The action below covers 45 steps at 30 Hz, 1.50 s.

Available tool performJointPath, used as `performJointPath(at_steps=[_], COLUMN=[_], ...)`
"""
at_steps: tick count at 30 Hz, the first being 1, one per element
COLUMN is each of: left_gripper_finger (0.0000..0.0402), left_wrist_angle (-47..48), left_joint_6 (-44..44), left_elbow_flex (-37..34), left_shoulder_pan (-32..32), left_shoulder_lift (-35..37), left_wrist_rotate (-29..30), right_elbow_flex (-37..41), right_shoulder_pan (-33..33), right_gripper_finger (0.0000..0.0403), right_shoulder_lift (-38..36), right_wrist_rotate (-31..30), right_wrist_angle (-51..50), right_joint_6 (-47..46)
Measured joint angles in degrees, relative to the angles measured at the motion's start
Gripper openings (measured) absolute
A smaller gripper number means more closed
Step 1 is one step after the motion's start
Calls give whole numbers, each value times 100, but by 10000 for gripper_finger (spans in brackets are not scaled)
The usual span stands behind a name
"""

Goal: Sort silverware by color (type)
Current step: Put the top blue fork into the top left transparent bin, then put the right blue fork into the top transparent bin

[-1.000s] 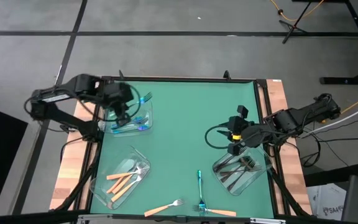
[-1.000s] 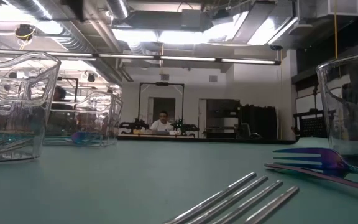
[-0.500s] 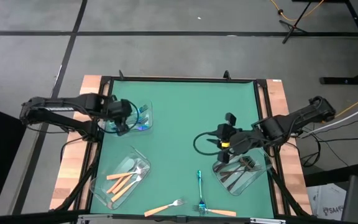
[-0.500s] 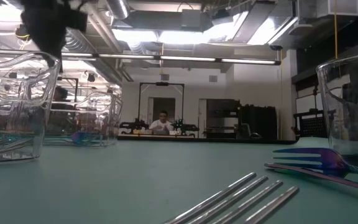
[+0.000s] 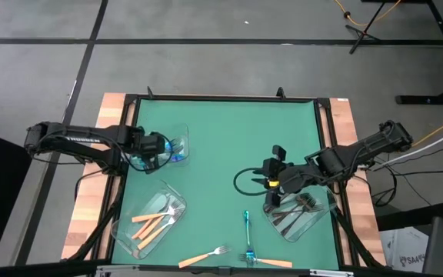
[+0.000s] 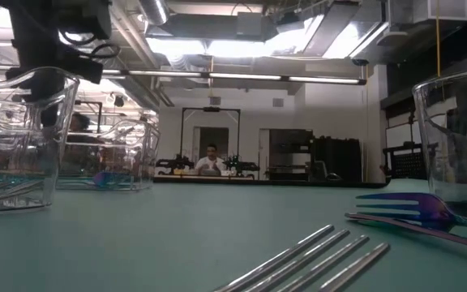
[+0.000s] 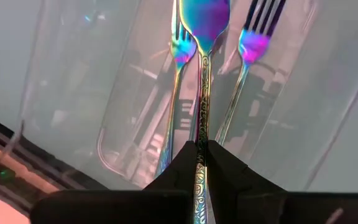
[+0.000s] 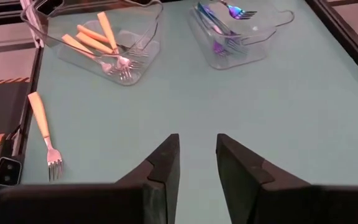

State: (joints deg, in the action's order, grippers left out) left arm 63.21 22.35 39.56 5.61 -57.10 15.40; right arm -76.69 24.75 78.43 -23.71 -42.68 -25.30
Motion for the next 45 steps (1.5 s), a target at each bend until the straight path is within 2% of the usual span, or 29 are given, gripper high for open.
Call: performJointPath(at_steps=[31,37,45], left_gripper_finger=[16,34,58], left_wrist_angle=[25,20,15], left_joint_6=[-37,-36,-11], left_elbow_flex=[-84,-84,-84], left_shoulder_pan=[0,0,0], left_shoulder_lift=[0,0,-2], left_wrist_rotate=[-3,-3,-3], right_elbow_flex=[0,0,0], right_shoulder_pan=[0,3,4], right_gripper_finger=[95,95,95], right_shoulder_lift=[14,147,507], right_wrist_rotate=[40,100,817], right_wrist_angle=[0,60,325], right_joint_6=[-39,-42,-46])
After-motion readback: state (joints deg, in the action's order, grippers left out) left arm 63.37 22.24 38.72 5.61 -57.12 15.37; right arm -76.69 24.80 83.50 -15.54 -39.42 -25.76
